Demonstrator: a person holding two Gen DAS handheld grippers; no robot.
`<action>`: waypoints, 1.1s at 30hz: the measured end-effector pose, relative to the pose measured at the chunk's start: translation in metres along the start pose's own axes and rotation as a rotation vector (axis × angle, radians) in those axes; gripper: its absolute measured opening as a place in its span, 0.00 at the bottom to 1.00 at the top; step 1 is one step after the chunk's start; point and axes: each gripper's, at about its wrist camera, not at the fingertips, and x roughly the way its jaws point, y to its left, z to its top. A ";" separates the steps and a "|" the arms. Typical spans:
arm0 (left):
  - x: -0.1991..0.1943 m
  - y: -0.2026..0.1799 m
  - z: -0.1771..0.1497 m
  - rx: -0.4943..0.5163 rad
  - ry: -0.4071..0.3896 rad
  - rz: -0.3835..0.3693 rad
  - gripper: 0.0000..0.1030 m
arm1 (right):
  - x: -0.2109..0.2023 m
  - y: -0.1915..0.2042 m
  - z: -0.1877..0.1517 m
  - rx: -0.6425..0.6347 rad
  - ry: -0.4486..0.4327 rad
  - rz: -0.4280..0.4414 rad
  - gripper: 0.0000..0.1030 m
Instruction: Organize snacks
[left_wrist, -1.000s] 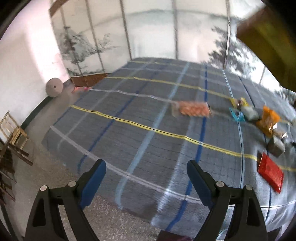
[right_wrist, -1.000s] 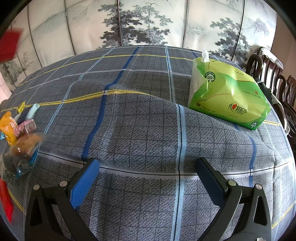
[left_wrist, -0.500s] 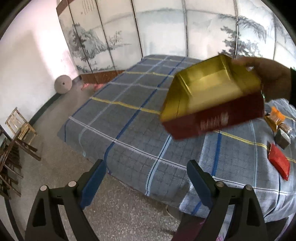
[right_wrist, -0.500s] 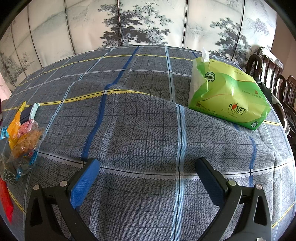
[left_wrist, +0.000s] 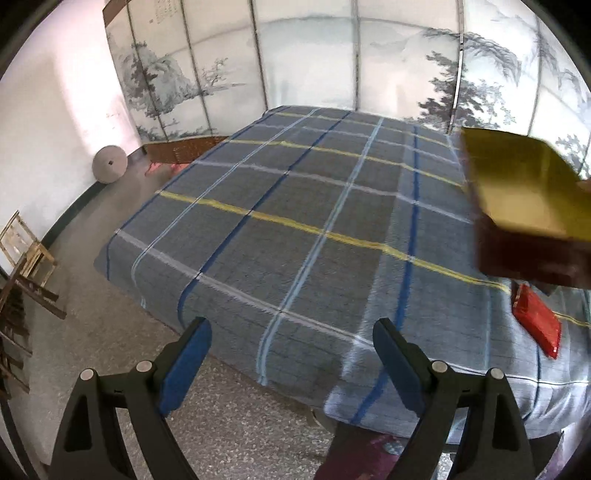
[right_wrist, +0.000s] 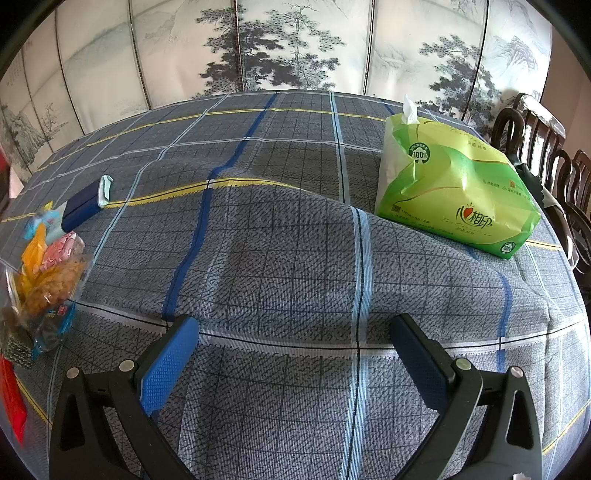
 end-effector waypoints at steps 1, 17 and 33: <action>-0.004 -0.003 0.000 0.010 -0.012 -0.001 0.88 | 0.000 0.000 0.000 0.000 0.000 0.000 1.00; -0.006 -0.072 0.008 0.143 -0.043 -0.048 0.88 | 0.000 0.000 0.000 0.000 0.000 0.000 1.00; -0.004 -0.180 0.011 0.324 -0.055 -0.074 0.88 | 0.001 0.000 0.000 0.000 -0.001 0.000 1.00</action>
